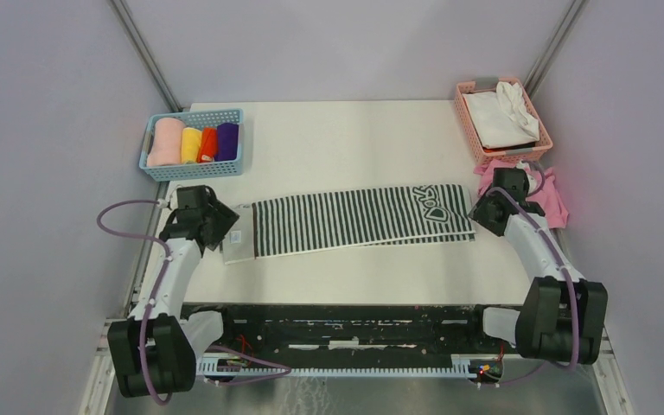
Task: Roll the towels
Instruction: Fold the towel at the center of the board.
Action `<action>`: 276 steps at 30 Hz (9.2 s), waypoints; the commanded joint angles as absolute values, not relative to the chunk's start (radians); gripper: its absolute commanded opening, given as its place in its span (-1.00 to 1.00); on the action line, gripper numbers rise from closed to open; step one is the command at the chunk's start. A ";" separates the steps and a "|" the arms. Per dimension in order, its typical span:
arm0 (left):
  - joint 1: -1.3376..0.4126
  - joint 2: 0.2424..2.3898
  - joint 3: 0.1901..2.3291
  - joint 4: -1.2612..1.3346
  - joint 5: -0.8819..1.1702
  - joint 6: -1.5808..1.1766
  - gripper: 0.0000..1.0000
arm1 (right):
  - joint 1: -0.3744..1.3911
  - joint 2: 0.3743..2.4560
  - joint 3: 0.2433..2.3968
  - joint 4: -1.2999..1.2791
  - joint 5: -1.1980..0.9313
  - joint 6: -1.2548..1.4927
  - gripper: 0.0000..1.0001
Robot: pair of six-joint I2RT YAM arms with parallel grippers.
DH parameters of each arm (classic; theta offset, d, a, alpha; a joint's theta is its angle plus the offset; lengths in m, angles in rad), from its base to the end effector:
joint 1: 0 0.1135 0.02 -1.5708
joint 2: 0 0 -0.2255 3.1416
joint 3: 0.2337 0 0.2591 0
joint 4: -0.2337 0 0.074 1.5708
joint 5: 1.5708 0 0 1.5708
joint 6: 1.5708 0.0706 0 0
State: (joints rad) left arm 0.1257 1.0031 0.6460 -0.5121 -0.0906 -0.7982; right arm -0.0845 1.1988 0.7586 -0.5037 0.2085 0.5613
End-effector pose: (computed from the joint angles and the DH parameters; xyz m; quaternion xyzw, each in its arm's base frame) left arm 0.2463 0.0376 0.1615 -0.4320 0.8329 -0.0731 0.3381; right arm 0.2733 -0.0378 0.1546 0.3307 0.8870 -0.0238 0.3214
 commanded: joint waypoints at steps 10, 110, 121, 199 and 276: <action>0.089 1.013 0.620 -0.557 -0.285 -0.845 0.46 | -0.200 1.311 0.710 -0.387 0.105 0.634 0.04; 0.089 1.111 0.662 -0.530 -0.278 -0.786 -0.95 | -0.207 1.533 0.731 -0.448 0.065 0.599 -0.26; 0.089 1.115 0.719 -0.553 -0.302 -0.772 -0.95 | -0.214 1.440 0.813 -0.509 0.088 0.583 -0.64; 0.191 1.288 0.788 -0.589 -0.166 -0.691 -0.95 | -0.284 1.242 0.778 -0.641 0.025 0.610 -0.89; 0.242 1.335 0.767 -0.567 -0.220 -0.721 -0.94 | -0.325 1.264 0.736 -0.786 -0.143 0.623 -0.83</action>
